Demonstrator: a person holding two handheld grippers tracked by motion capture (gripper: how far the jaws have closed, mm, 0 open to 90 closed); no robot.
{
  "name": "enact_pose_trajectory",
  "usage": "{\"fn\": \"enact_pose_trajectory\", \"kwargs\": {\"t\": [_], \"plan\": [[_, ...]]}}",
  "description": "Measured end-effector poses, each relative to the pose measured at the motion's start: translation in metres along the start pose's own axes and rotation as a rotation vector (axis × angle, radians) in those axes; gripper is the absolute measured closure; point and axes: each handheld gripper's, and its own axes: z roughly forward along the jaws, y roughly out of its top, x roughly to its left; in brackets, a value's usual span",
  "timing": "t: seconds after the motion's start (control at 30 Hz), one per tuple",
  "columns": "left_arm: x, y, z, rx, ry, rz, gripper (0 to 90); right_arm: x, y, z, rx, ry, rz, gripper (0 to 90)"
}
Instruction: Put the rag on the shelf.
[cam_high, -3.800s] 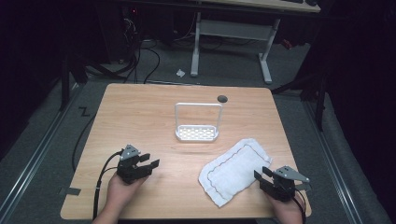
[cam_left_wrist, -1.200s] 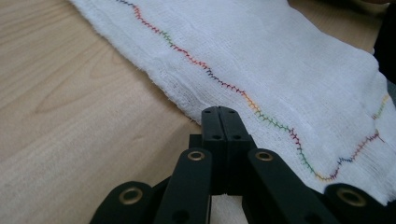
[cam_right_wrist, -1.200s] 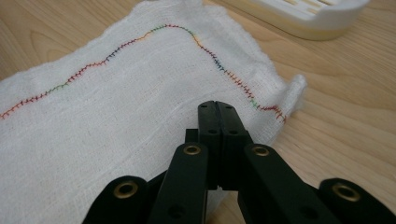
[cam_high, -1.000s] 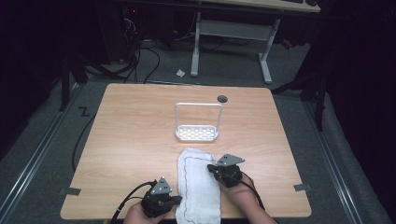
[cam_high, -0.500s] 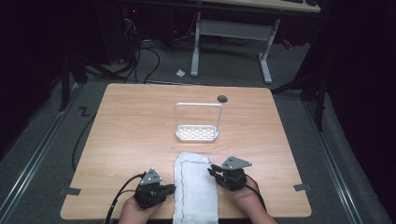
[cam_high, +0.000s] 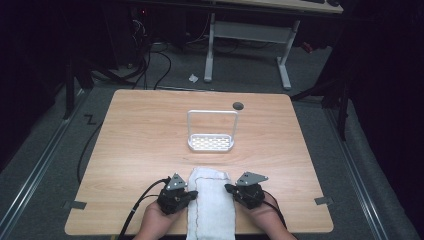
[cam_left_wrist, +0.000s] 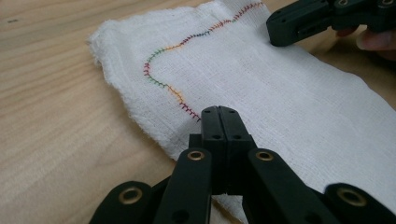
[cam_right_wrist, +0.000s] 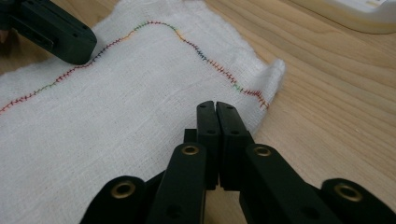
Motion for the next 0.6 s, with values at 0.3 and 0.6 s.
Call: {"fn": "enact_pose_trajectory", "kwargs": {"t": [0.3, 0.6], "plan": [[0.037, 0.022, 0.015, -0.129, 0.192, -0.103, 63.8, -0.01, -0.001, -0.004, -0.061, -0.029, 0.056, 78.8], [0.027, 0.032, 0.036, -0.086, 0.261, -0.134, 63.3, -0.012, 0.002, -0.005, -0.104, -0.094, 0.14, 68.9]]}}
